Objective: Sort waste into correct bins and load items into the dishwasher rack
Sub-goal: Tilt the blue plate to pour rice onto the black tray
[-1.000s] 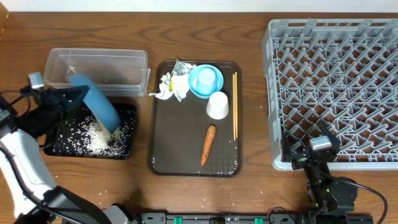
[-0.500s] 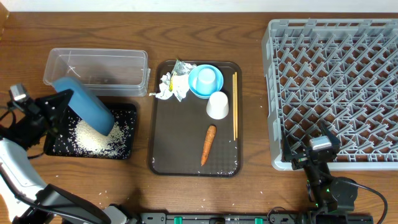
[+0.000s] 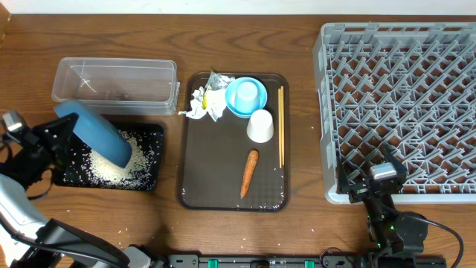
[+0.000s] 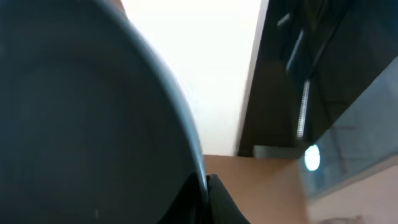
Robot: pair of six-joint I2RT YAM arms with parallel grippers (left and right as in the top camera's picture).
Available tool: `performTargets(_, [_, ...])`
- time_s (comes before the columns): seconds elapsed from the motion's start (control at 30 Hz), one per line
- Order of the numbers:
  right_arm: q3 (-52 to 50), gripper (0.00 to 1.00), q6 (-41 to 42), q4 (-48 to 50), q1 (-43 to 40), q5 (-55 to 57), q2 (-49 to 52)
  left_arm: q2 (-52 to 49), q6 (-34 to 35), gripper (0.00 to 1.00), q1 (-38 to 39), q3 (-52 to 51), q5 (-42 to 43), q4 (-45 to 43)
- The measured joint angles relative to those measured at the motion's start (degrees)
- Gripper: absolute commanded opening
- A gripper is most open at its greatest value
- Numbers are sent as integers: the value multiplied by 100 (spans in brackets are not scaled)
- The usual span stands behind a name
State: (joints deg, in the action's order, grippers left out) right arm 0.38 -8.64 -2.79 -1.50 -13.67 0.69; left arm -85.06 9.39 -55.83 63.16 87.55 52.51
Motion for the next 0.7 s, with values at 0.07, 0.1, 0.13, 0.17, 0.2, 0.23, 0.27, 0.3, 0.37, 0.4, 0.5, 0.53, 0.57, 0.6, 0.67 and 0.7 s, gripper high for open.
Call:
performTargets(0.07, [0,99,0,0,0,0,0,0,-133,6,0,-20,-4,68])
performTargets(0.1, [0,99,0,0,0,0,0,-2,-195,6,2,-24,-52,7])
performTargets(0.13, [2,99,0,0,0,0,0,-2,-243,6,0,-24,-85,35])
performTargets(0.17, [2,99,0,0,0,0,0,-2,-304,6,0,-24,-120,107])
performTargets(0.2, [0,99,0,0,0,0,0,-2,-374,6,-2,-28,-111,114])
performTargets(0.23, [2,99,0,0,0,0,0,-2,-420,6,-7,-31,-94,96])
performTargets(0.27, [0,99,0,0,0,0,0,-2,-461,6,-4,-39,-83,-39])
performTargets(0.3, [0,99,0,0,0,0,0,-2,-490,7,0,-37,-87,-85])
performTargets(0.37, [2,99,0,0,0,0,0,-2,-531,6,0,-39,-81,-17])
performTargets(0.4, [2,99,0,0,0,0,0,-2,-546,6,-7,-39,-61,0])
performTargets(0.5, [0,99,0,0,0,0,0,-2,-599,6,-7,-39,-72,225])
performTargets(0.53, [2,99,0,0,0,0,0,-2,-675,6,-7,-39,-72,501])
performTargets(0.57, [2,99,0,0,0,0,0,-2,-754,6,-13,-39,-46,780])
performTargets(0.6, [0,99,0,0,0,0,0,-2,-855,6,-13,-52,-33,901])
performTargets(0.67, [2,99,0,0,0,0,0,-2,-1073,6,-4,-70,-63,782])
performTargets(0.7, [0,99,0,0,0,0,0,-2,-1139,6,-7,-66,-83,852])
